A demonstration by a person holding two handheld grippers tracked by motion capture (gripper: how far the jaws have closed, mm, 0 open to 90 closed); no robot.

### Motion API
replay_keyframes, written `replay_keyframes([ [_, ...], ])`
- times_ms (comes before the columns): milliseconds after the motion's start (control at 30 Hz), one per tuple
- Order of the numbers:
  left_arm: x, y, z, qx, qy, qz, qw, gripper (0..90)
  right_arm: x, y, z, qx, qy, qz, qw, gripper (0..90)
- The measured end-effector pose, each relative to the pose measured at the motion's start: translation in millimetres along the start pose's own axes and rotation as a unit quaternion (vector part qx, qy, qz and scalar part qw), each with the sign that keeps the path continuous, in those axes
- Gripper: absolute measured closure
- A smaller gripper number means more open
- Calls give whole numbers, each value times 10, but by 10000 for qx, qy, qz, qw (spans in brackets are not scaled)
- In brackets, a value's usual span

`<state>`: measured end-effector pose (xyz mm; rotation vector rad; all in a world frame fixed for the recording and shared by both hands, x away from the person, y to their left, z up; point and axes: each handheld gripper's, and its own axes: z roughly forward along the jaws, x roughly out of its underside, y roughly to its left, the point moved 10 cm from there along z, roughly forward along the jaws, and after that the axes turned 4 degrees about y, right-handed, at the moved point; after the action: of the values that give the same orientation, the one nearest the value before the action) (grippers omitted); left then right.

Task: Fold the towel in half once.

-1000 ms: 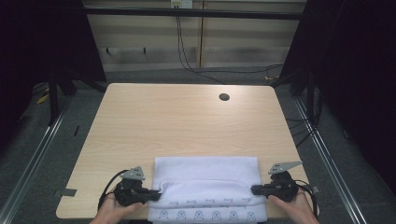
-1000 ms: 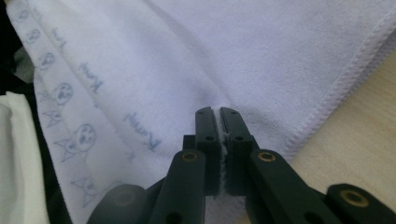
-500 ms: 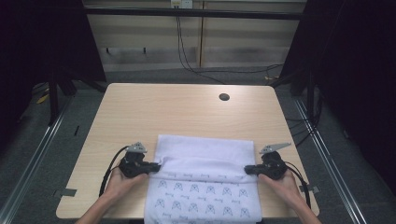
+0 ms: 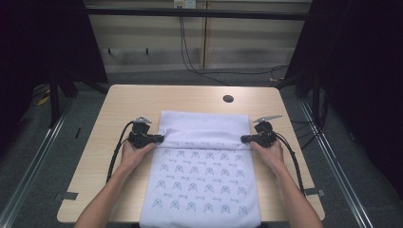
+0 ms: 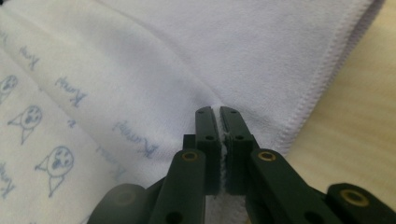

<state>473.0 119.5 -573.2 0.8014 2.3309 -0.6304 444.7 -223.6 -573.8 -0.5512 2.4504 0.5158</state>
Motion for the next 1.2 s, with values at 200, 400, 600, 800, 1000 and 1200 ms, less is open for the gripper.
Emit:
replay_keyframes([
  [200,-185,148,136,-361,-119,-94,9992,865,-195,-173,125,118,-329,413,9985,874],
  [400,-276,206,207,-464,-299,-300,9980,864,-387,-274,217,882,-68,225,9958,874],
  [600,-390,143,-25,-63,-793,-449,9958,866,-633,-257,89,645,-604,262,9957,875],
  [800,-724,-114,-710,310,-1548,-103,9874,862,-910,-104,-564,231,-1402,16,9898,874],
  [1000,-509,-569,-1217,619,-2002,342,9772,863,-817,348,-1289,-231,-1989,-563,9781,874],
  [1200,-499,-842,-1630,803,-2200,537,9707,862,-532,661,-1618,-352,-1930,-910,9763,874],
])
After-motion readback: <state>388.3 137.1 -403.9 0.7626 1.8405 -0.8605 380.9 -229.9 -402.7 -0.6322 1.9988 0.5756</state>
